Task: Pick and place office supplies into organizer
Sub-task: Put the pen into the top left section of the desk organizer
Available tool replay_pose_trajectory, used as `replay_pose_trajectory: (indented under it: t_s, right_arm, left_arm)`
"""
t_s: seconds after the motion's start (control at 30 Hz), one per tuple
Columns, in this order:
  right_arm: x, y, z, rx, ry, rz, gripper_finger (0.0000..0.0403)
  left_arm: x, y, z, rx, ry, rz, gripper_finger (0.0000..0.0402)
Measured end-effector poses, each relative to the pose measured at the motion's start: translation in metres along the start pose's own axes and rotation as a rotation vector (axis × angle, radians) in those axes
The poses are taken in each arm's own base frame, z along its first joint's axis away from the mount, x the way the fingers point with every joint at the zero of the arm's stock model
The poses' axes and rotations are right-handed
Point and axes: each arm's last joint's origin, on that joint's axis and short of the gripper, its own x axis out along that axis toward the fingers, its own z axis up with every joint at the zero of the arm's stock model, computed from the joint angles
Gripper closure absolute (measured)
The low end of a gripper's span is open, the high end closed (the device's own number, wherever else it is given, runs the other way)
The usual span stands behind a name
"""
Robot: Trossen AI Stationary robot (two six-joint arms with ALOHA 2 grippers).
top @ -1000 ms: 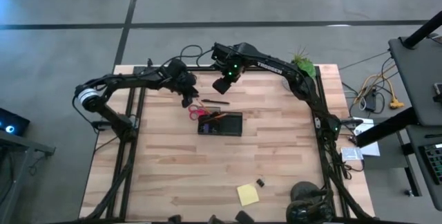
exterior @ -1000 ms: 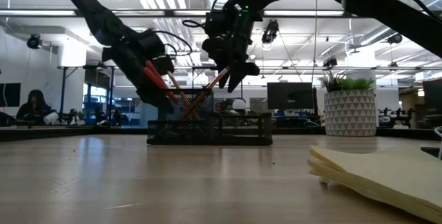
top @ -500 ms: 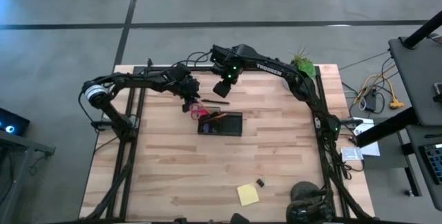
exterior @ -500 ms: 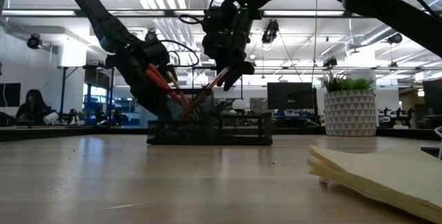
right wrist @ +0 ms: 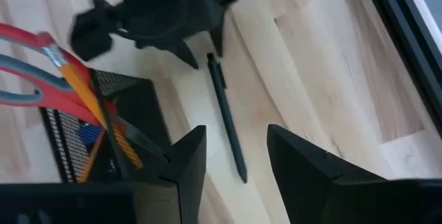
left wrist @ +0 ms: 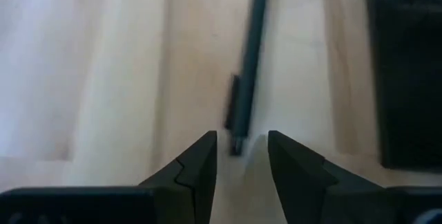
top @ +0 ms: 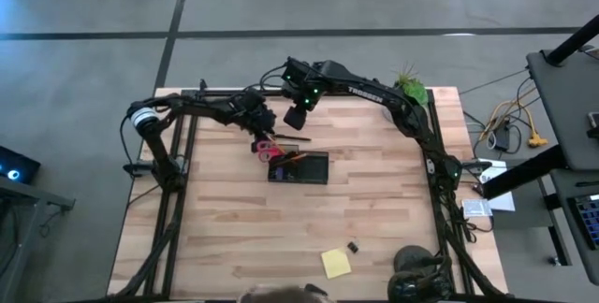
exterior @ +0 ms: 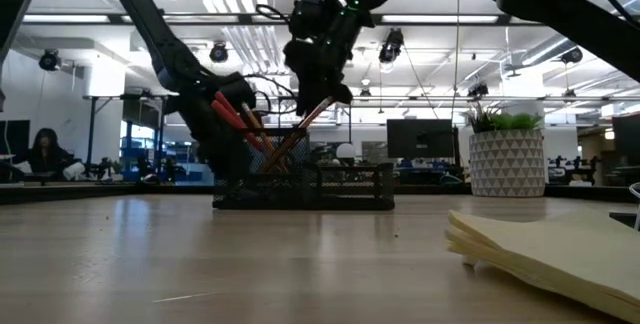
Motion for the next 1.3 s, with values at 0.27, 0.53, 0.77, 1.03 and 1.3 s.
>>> replay_pose_trajectory:
  t_s: [0.27,0.53,0.77,1.03,1.3]
  right_arm:
    - [-0.004,-0.002,0.0,0.098,-0.005,0.0,0.0257]
    - [-0.016,-0.019,0.002,0.177,-0.031,0.006,0.0259]
    - [-0.031,-0.035,0.002,0.183,-0.058,-0.007,0.0257]
    - [-0.043,-0.046,0.001,0.203,-0.082,-0.02,0.0257]
    - [-0.043,-0.047,0.001,0.184,-0.076,-0.022,0.0257]
  left_arm:
    - [0.003,0.009,0.009,-0.077,0.001,0.017,0.0288]
    - [0.003,0.013,0.014,-0.086,0.117,0.008,0.0288]
    - [0.006,0.009,0.018,-0.065,0.14,-0.004,0.0288]
    - [0.014,-0.004,0.025,-0.016,0.139,-0.003,0.0288]
    - [0.018,-0.009,0.029,0.019,0.136,0.035,0.0308]
